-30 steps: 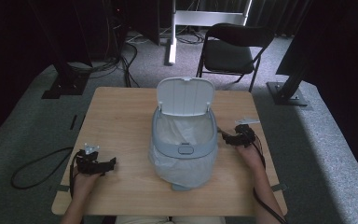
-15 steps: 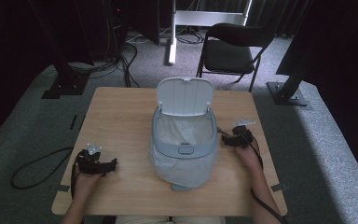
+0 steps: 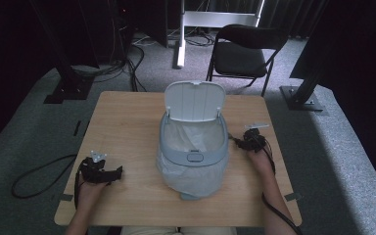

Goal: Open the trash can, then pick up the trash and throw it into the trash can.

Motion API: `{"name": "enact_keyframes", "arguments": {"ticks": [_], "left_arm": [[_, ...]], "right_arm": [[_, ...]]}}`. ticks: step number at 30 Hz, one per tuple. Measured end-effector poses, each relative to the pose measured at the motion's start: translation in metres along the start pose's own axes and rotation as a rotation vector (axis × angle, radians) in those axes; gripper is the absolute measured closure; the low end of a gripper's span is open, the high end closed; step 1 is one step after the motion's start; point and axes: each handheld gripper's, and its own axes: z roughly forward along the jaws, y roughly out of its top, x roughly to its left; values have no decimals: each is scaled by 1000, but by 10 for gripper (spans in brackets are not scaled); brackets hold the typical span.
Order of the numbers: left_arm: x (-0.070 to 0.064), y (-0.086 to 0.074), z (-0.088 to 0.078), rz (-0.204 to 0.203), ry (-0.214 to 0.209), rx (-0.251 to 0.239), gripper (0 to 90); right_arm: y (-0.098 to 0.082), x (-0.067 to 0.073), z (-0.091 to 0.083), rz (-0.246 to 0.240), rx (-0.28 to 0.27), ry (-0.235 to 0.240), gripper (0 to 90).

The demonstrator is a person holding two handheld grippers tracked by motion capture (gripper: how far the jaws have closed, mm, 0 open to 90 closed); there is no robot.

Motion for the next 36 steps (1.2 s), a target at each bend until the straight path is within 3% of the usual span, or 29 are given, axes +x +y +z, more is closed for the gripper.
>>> {"name": "enact_keyframes", "arguments": {"ticks": [4, 5, 9, 15, 36], "left_arm": [[0, 0, 0, 0, 0, 0, 13], [0, 0, 0, 0, 0, 0, 13], [0, 0, 0, -1, 0, 0, 13], [0, 0, 0, -1, -1, -2, 13], [1, 1, 1, 1, -2, -2, 13]], "right_arm": [[-1, 0, -2, -15, -3, 11, 783], [-1, 1, -2, -21, 2, 13, 789], [1, 4, -3, -29, 25, 20, 795], [-4, 3, -10, 22, 11, 39, 796], [-3, 4, -87, 101, -124, 94, 796]]}}
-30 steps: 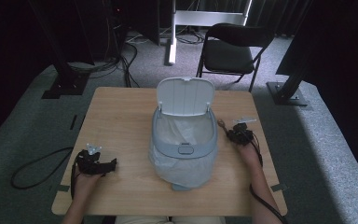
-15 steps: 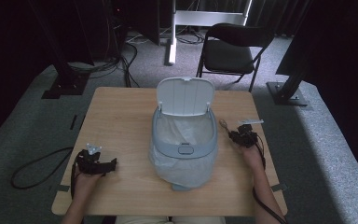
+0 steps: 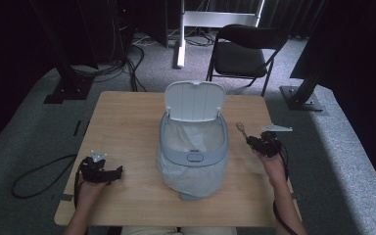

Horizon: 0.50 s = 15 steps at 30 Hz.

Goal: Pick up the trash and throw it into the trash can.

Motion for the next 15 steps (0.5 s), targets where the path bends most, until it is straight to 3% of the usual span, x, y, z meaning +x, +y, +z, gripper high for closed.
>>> {"name": "enact_keyframes", "arguments": {"ticks": [15], "left_arm": [[0, 0, 0, -3, 1, -2, 13]], "right_arm": [[6, 13, -54, -12, -99, 29, 796]]}}
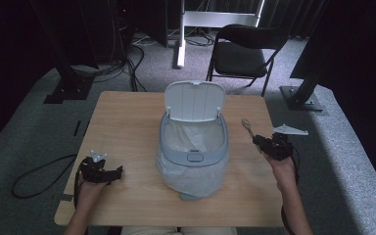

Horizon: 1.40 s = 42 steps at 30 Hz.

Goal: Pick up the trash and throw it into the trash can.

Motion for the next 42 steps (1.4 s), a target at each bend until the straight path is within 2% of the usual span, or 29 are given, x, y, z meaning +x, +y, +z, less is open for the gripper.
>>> {"name": "enact_keyframes", "arguments": {"ticks": [5, 10, 13, 19, 23, 30, 41, 42], "left_arm": [[0, 0, 0, 0, 0, 0, 13], [0, 0, 0, 0, 0, 0, 13], [0, 0, 0, -2, 1, 0, 13], [0, 0, 0, -2, 1, 0, 13], [0, 0, 0, -2, 1, 0, 13], [0, 0, 0, -2, 1, 0, 13], [0, 0, 0, -1, 1, 0, 13], [0, 0, 0, -2, 1, 0, 13]], "right_arm": [[7, 5, -16, -13, -22, -11, 796], [18, 9, -32, -17, -58, 5, 796], [29, 20, -47, -43, -94, 25, 796], [45, 34, -64, -83, -140, 39, 796], [57, 50, -76, -124, -175, 77, 796], [75, 74, -89, -165, -224, 152, 796], [96, 112, -85, -235, -249, 281, 796], [96, 112, -85, -235, -249, 281, 796]]}}
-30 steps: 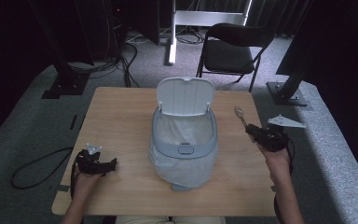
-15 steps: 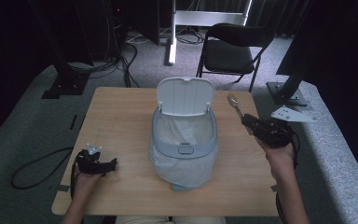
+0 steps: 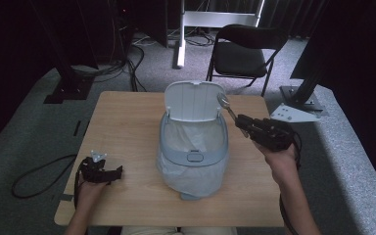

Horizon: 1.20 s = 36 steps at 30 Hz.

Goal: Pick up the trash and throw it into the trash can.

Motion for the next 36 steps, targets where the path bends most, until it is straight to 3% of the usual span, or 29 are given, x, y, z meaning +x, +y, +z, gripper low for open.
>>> {"name": "enact_keyframes", "arguments": {"ticks": [10, 17, 18, 20, 21, 26, 30, 34, 36], "left_arm": [[0, 0, 0, 0, 0, 0, 13], [0, 0, 0, 0, 0, 0, 13], [0, 0, 0, 0, 0, 0, 13], [0, 0, 0, 0, 0, 0, 13], [0, 0, 0, 0, 0, 0, 13], [0, 0, 0, 0, 0, 0, 13], [0, 0, 0, 0, 0, 0, 13], [0, 0, 0, 0, 0, 0, 13], [0, 0, 0, 0, 0, 0, 13]], "right_arm": [[15, 23, 33, -47, 29, 115, 795], [16, 33, 57, -49, 68, 163, 790], [14, 34, 60, -52, 80, 167, 762], [10, 35, 65, -43, 84, 179, 586], [9, 35, 66, -43, 90, 173, 541], [5, 32, 64, -28, 84, 164, 445], [1, 26, 58, -3, 88, 156, 287], [-3, 13, 52, 49, 85, 153, 132], [-7, 6, 53, 68, 85, 139, 128]]}}
